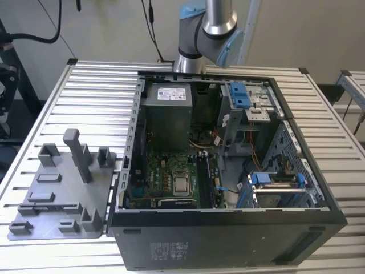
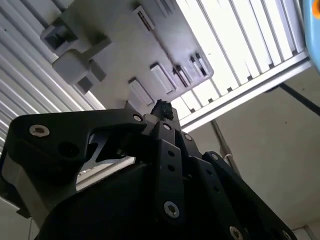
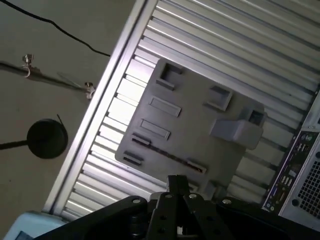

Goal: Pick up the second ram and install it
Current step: 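Pick up the second ram and move it above second insertion slot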

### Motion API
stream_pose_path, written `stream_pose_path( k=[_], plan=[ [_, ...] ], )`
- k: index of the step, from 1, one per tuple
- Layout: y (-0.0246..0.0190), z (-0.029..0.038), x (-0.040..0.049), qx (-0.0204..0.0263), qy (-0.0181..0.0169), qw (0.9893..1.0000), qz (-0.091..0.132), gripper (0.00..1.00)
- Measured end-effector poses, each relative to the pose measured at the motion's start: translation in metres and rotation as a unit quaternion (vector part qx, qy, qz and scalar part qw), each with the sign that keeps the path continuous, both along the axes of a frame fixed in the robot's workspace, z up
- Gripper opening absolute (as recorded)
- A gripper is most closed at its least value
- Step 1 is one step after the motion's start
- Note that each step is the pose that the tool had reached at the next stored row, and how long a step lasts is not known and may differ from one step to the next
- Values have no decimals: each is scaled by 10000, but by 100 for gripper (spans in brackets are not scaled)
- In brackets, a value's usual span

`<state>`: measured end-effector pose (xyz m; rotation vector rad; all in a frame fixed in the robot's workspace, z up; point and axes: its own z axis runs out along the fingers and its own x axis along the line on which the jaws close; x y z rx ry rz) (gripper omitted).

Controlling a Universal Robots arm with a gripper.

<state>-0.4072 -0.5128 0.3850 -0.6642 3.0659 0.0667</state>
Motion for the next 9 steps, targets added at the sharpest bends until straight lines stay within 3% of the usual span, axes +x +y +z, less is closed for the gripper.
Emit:
stream_pose_path(
  k=[5,9],
  plan=[
    [0,-7,20,1,0,9996,284,11],
    [0,-8,22,0,0,9985,549,11]
  ],
)
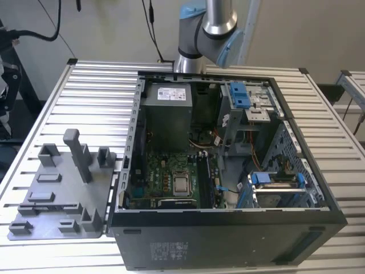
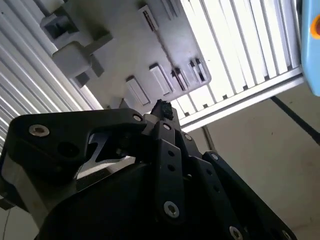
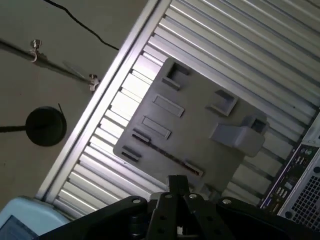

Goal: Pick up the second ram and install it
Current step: 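Pick up the second ram and move it above second insertion slot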

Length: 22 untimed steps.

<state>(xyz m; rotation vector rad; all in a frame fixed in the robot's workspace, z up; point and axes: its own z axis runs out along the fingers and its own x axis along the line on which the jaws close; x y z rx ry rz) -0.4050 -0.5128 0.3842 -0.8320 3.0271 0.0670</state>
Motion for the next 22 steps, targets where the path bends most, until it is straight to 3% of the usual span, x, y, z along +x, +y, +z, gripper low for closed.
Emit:
stream_pose_path(
  k=[6,12,17,22],
  plan=[
    [0,-2,0,-1,0,9991,421,11],
    [0,-10,0,-6,1,9961,884,11],
    [-1,-19,1,-16,1,9914,1306,11],
    [0,-28,1,-36,4,9851,1717,11]
  ],
)
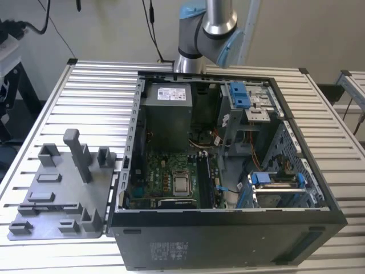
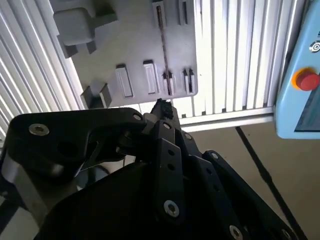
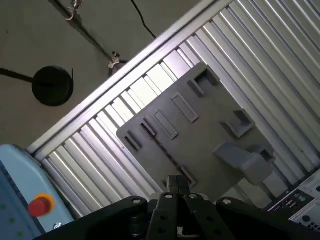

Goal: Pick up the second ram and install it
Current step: 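Pick up the second ram and move it above second insertion slot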

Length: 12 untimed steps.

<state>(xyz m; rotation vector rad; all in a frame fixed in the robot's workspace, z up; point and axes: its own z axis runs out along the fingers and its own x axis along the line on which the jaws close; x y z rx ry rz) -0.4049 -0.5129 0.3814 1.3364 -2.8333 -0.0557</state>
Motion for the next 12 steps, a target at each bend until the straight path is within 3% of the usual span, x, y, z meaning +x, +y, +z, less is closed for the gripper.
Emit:
stream_pose_path(
  k=[3,6,9,12],
  plan=[
    [0,-4,0,-13,-2,9997,264,11],
    [0,-7,0,-23,-6,9986,536,11],
    [0,-8,0,-29,-20,9967,806,11],
    [0,-10,0,-35,-36,9941,1082,11]
  ],
)
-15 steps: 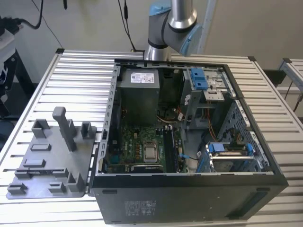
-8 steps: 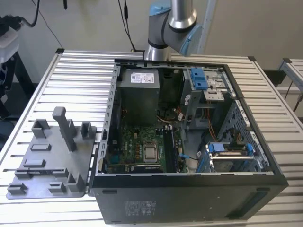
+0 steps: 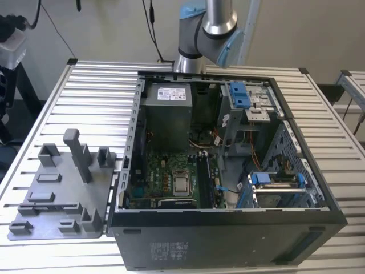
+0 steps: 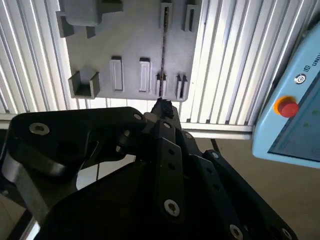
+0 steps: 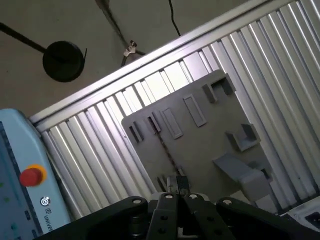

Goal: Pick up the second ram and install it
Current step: 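Pick up the second ram and move it above second insertion slot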

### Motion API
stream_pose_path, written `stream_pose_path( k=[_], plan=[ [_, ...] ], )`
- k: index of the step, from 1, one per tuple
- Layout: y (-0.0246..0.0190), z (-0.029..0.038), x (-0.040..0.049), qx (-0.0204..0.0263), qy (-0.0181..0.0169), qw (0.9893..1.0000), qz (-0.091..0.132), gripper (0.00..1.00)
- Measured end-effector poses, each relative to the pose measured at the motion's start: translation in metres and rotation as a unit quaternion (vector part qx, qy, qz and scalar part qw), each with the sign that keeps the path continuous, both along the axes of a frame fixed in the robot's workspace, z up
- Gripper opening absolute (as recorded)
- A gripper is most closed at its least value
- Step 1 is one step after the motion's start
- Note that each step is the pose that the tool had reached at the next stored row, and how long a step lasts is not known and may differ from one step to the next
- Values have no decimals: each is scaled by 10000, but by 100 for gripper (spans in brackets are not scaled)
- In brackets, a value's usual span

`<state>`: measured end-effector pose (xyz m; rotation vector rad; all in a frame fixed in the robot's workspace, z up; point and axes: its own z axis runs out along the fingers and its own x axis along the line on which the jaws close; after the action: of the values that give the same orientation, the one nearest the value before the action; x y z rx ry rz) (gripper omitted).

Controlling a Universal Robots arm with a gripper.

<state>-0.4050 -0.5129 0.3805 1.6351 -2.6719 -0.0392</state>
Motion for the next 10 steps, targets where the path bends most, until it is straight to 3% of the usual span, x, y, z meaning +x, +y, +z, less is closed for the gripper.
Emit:
stream_pose_path(
  k=[5,10],
  plan=[
    [0,-3,0,1,-16,9990,451,11],
    [0,-4,0,1,-15,9959,902,11]
  ],
)
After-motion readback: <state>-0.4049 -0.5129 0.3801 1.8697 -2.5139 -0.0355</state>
